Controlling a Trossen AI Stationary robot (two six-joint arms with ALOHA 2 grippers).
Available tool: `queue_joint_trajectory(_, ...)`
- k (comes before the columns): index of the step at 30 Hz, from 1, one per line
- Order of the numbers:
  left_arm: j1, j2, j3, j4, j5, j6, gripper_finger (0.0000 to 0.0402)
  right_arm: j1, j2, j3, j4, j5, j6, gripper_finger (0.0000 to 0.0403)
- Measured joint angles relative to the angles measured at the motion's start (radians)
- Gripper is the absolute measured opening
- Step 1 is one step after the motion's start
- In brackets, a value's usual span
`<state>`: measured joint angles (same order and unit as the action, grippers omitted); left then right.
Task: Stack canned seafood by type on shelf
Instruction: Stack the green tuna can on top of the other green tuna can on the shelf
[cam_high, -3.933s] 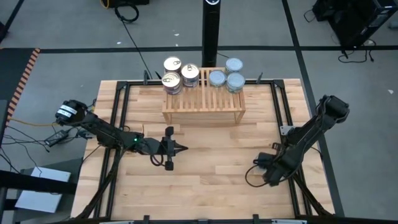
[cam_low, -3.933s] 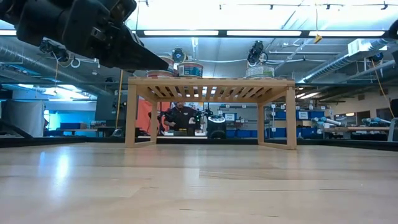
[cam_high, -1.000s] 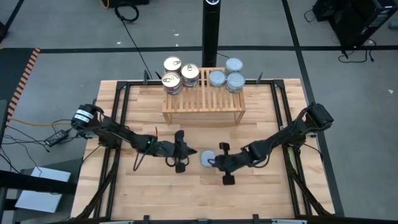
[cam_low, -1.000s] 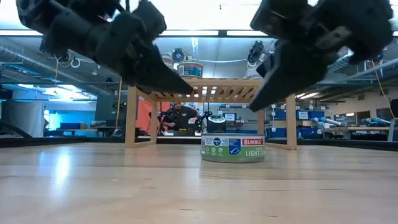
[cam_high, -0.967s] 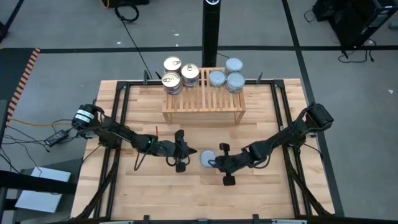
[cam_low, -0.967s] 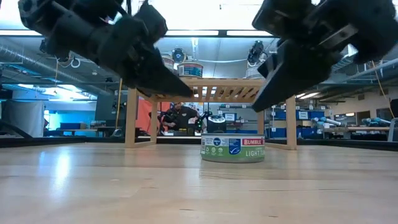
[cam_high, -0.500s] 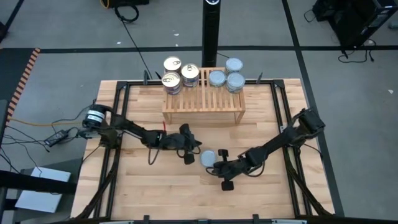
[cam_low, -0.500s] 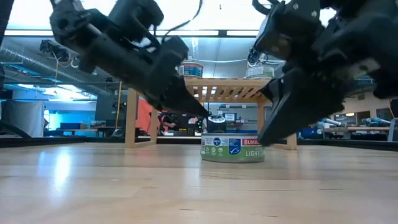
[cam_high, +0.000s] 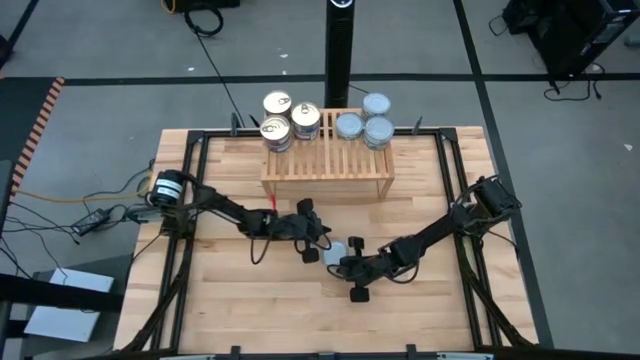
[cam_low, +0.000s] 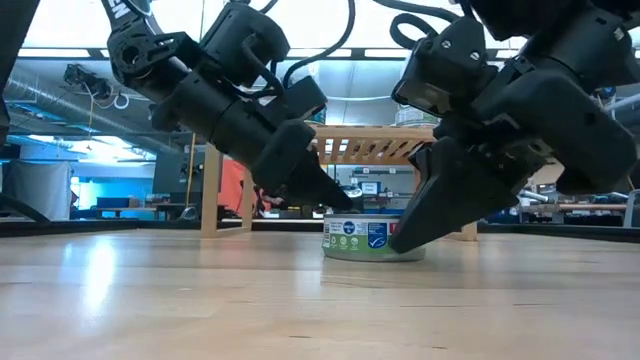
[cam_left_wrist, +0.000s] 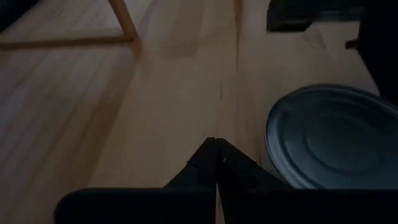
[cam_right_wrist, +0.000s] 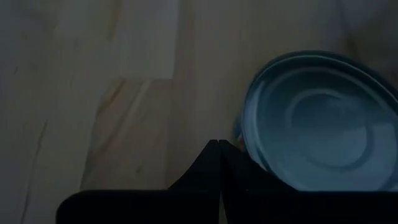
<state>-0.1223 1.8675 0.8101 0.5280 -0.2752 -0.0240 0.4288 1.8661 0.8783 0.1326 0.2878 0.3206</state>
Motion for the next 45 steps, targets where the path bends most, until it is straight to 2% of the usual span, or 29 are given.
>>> queue_joint_trajectory(8,0.000,0.028,0.028,-0.007,0.000,0.051,0.0005,-0.019,0.000,0.000,-0.005,0.011,0.009,0.0009)
queue_joint_trajectory(17,-0.004,0.056,0.024,-0.021,0.009,0.054,0.0005,-0.019,-0.001,0.000,-0.011,0.118,-0.004,0.0009)
queue_joint_trajectory(22,-0.012,0.037,0.033,-0.129,-0.054,0.072,0.0005,-0.011,-0.001,0.000,-0.023,0.126,-0.003,0.0009)
queue_joint_trajectory(25,-0.011,0.003,0.070,-0.211,-0.064,0.026,0.0005,0.000,-0.001,0.000,-0.028,0.127,-0.002,0.0009)
queue_joint_trajectory(32,-0.008,-0.018,0.175,-0.361,0.096,-0.055,0.0017,0.005,-0.003,0.001,-0.067,0.099,0.010,0.0009)
queue_joint_trajectory(35,-0.008,-0.019,0.211,-0.376,0.101,-0.019,0.0026,0.014,-0.021,0.002,-0.139,0.050,0.053,0.0008)
queue_joint_trajectory(39,0.002,-0.019,0.253,-0.386,0.131,0.044,0.0039,0.056,-0.068,0.000,-0.258,0.040,0.131,0.0007)
queue_joint_trajectory(42,0.032,-0.001,0.287,-0.409,0.250,0.051,0.0047,0.090,-0.108,0.000,-0.306,0.060,0.179,0.0007)
queue_joint_trajectory(45,0.061,0.034,0.323,-0.465,0.313,0.071,0.0050,0.118,-0.132,0.000,-0.340,0.116,0.200,0.0007)
